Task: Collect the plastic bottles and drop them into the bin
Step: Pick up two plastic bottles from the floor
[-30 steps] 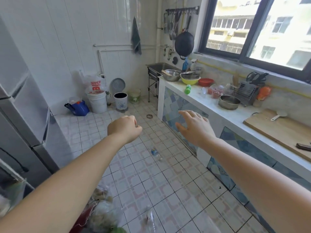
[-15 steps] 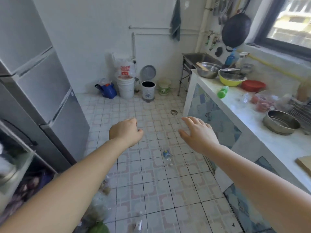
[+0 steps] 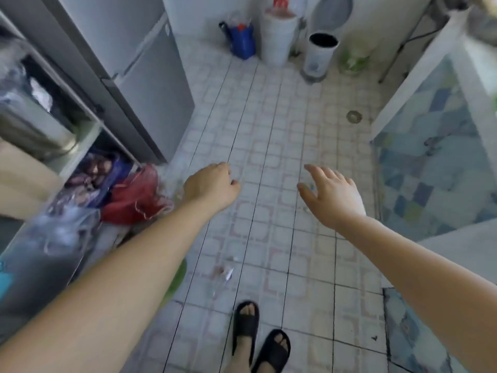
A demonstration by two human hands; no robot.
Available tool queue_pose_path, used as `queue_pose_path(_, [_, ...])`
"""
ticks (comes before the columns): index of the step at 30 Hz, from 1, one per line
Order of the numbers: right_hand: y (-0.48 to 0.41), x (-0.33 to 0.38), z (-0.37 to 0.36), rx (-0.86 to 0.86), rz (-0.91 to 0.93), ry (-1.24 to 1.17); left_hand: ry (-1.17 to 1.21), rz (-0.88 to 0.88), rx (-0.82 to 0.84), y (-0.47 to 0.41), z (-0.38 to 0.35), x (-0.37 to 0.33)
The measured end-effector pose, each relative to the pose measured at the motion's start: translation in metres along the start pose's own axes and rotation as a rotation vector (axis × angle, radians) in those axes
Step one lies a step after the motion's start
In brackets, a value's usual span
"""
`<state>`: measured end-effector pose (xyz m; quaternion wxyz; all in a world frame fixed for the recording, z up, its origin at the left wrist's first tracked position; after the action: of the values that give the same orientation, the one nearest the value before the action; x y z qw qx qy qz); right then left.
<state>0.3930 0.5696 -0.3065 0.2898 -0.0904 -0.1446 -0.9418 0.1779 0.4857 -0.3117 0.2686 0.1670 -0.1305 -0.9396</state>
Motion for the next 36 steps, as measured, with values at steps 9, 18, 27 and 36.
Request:
queue_pose_path(9, [-0.068,-0.012,-0.207,0.157,0.147,0.122,0.028,0.189,0.263,-0.076,-0.209,0.095])
queue_pose_path(18, [-0.095,-0.058,-0.449,0.335,0.082,0.081,0.014,0.361,0.516,-0.111,-0.463,0.196])
queue_pose_path(27, [-0.129,-0.094,-0.593,0.376,0.044,0.069,0.028,0.439,0.615,-0.135,-0.638,0.234])
queue_pose_path(36, [-0.161,-0.119,-0.627,0.367,0.071,0.091,0.077,0.512,0.615,-0.138,-0.721,0.248])
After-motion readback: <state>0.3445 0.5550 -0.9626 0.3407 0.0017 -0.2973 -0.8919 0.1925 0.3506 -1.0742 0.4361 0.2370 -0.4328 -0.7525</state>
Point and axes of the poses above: each hand's wrist, its own y-axis away from the middle knuckle, its own z-axis out of the back of the hand, x = y × z, the point moved 4 cm from there along -y, towards the middle knuckle, and after that the axes turned 8 degrees about x, right-handed, at the moved point
